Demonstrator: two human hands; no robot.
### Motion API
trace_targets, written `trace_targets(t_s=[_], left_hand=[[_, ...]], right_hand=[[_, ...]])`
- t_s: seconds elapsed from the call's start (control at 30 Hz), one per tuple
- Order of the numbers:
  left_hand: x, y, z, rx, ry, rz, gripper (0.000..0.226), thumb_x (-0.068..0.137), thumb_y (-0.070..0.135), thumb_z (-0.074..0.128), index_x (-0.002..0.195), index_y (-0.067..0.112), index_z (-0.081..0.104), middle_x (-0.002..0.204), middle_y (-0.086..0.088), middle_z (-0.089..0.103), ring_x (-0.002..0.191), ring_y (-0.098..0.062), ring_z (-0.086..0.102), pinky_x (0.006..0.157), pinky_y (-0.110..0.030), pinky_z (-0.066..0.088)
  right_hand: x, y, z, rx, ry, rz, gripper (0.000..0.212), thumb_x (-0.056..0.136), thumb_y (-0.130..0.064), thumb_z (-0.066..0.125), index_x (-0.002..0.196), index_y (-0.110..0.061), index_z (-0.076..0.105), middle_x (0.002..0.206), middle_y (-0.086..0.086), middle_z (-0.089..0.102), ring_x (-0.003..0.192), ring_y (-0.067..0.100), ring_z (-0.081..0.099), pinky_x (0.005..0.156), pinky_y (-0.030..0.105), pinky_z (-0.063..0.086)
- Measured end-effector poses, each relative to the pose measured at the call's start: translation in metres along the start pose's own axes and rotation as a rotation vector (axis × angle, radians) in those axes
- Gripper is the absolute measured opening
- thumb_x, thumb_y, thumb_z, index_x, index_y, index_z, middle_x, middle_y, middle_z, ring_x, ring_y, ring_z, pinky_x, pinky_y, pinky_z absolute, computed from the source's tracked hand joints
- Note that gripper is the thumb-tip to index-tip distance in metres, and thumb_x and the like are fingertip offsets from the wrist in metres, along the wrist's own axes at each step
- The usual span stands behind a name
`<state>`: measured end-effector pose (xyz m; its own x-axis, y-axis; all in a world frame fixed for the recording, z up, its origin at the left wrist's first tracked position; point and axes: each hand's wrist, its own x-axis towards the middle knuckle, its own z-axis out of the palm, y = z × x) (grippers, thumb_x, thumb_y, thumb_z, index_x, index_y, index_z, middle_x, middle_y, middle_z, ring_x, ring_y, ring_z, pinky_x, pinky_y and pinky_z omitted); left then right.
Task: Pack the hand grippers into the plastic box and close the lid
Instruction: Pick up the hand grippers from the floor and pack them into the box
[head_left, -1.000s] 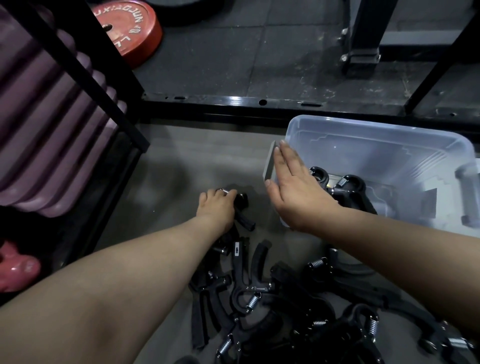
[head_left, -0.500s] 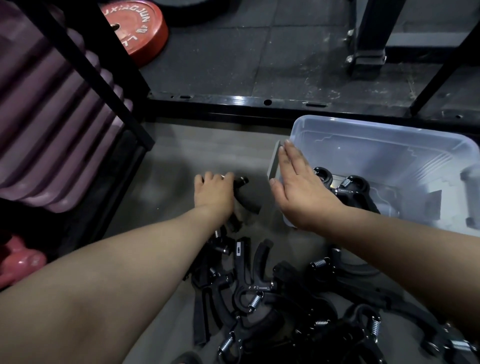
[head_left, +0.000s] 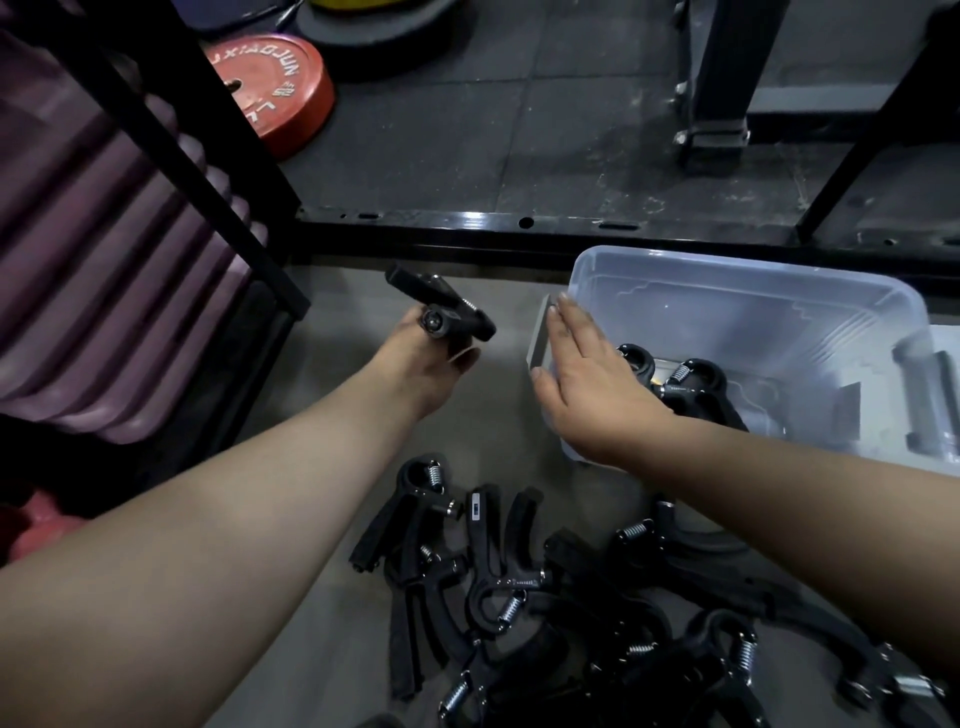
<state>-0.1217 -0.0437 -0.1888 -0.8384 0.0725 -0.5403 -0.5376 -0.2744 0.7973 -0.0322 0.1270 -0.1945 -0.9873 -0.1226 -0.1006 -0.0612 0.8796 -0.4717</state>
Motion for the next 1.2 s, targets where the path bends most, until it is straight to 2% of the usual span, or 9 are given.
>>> trace_targets(t_s=[0.2, 0.33, 0.43, 0.5, 0.6, 0.7, 0.8, 0.9, 1.2], left_hand=[[-0.022, 0.005, 0.037, 0.059, -0.136, 0.158, 0.033, 0.082, 0.016, 0.056, 0.113, 0.02, 0.049, 0.089, -0.001, 0.06, 0.074, -0.013, 0.057, 0.071, -0.03, 0.045], [-0.027, -0.003, 0.057, 0.247, -0.08, 0.418, 0.025, 0.091, -0.005, 0.049, 0.108, 0.013, 0.053, 0.091, -0.004, 0.062, 0.077, -0.013, 0.062, 0.067, -0.027, 0.053], [-0.03, -0.013, 0.064, 0.323, -0.022, 0.506, 0.035, 0.087, -0.001, 0.057, 0.117, 0.012, 0.045, 0.1, 0.0, 0.061, 0.086, -0.005, 0.063, 0.073, -0.023, 0.054], [-0.033, -0.021, 0.071, 0.376, -0.055, 0.609, 0.041, 0.083, 0.007, 0.064, 0.118, 0.015, 0.043, 0.099, 0.008, 0.059, 0.084, 0.005, 0.06, 0.077, -0.018, 0.051], [-0.031, -0.024, 0.09, 0.464, -0.101, 0.621, 0.043, 0.084, 0.011, 0.07, 0.118, 0.022, 0.046, 0.103, 0.007, 0.064, 0.094, -0.006, 0.063, 0.084, -0.022, 0.052], [-0.02, -0.026, 0.106, 0.646, -0.173, 0.636, 0.046, 0.088, 0.007, 0.064, 0.125, 0.028, 0.048, 0.117, 0.006, 0.064, 0.109, -0.006, 0.061, 0.095, -0.025, 0.049], [-0.015, -0.032, 0.1, 0.999, -0.194, 0.638, 0.056, 0.088, 0.001, 0.05, 0.139, 0.023, 0.044, 0.14, 0.004, 0.051, 0.13, -0.011, 0.046, 0.111, -0.028, 0.036], [-0.015, -0.042, 0.091, 1.149, -0.175, 0.625, 0.061, 0.087, -0.002, 0.043, 0.145, 0.018, 0.041, 0.155, 0.001, 0.034, 0.141, -0.016, 0.031, 0.116, -0.027, 0.026], [-0.014, -0.058, 0.087, 1.26, -0.189, 0.678, 0.069, 0.085, -0.009, 0.036, 0.15, 0.013, 0.034, 0.163, 0.004, 0.012, 0.149, -0.012, 0.009, 0.122, -0.034, 0.015]], right_hand=[[0.001, 0.009, -0.008, 0.196, 0.022, -0.021, 0.06, 0.102, -0.032, 0.034, 0.156, -0.012, 0.014, 0.164, -0.003, -0.004, 0.15, 0.012, 0.002, 0.119, 0.026, 0.008], [-0.006, 0.016, -0.014, 0.375, 0.073, -0.023, 0.047, 0.102, -0.019, 0.038, 0.148, -0.016, 0.037, 0.155, -0.012, 0.027, 0.142, 0.0, 0.022, 0.113, 0.015, 0.013], [-0.006, 0.012, -0.026, 0.986, 0.174, 0.264, 0.027, 0.099, -0.013, 0.042, 0.117, -0.014, 0.062, 0.112, -0.006, 0.063, 0.097, 0.007, 0.062, 0.095, 0.029, 0.046], [-0.004, 0.009, -0.039, 1.362, 0.066, 0.349, 0.012, 0.096, -0.016, 0.048, 0.101, -0.008, 0.056, 0.083, 0.006, 0.058, 0.064, 0.015, 0.057, 0.072, 0.034, 0.047], [-0.005, 0.005, -0.054, 1.477, -0.093, 0.375, 0.008, 0.096, -0.011, 0.053, 0.094, -0.004, 0.052, 0.074, 0.019, 0.055, 0.056, 0.027, 0.057, 0.06, 0.037, 0.053], [-0.004, 0.031, -0.064, 1.344, 0.097, 0.468, 0.007, 0.098, -0.01, 0.046, 0.099, -0.005, 0.05, 0.065, 0.011, 0.043, 0.047, 0.019, 0.043, 0.047, 0.027, 0.047], [-0.008, 0.087, -0.074, 0.854, 0.173, 0.434, 0.023, 0.096, -0.015, 0.043, 0.112, 0.001, 0.05, 0.066, 0.007, 0.044, 0.047, 0.017, 0.042, 0.043, 0.025, 0.038], [-0.022, 0.129, -0.084, 0.463, 0.059, 0.359, 0.019, 0.095, -0.028, 0.045, 0.11, -0.018, 0.05, 0.073, 0.0, 0.054, 0.062, 0.017, 0.051, 0.058, 0.034, 0.044], [-0.046, 0.152, -0.058, 0.292, -0.275, 0.635, 0.018, 0.101, -0.02, 0.034, 0.085, -0.012, 0.038, 0.068, 0.009, 0.044, 0.057, 0.021, 0.044, 0.047, 0.026, 0.044]])
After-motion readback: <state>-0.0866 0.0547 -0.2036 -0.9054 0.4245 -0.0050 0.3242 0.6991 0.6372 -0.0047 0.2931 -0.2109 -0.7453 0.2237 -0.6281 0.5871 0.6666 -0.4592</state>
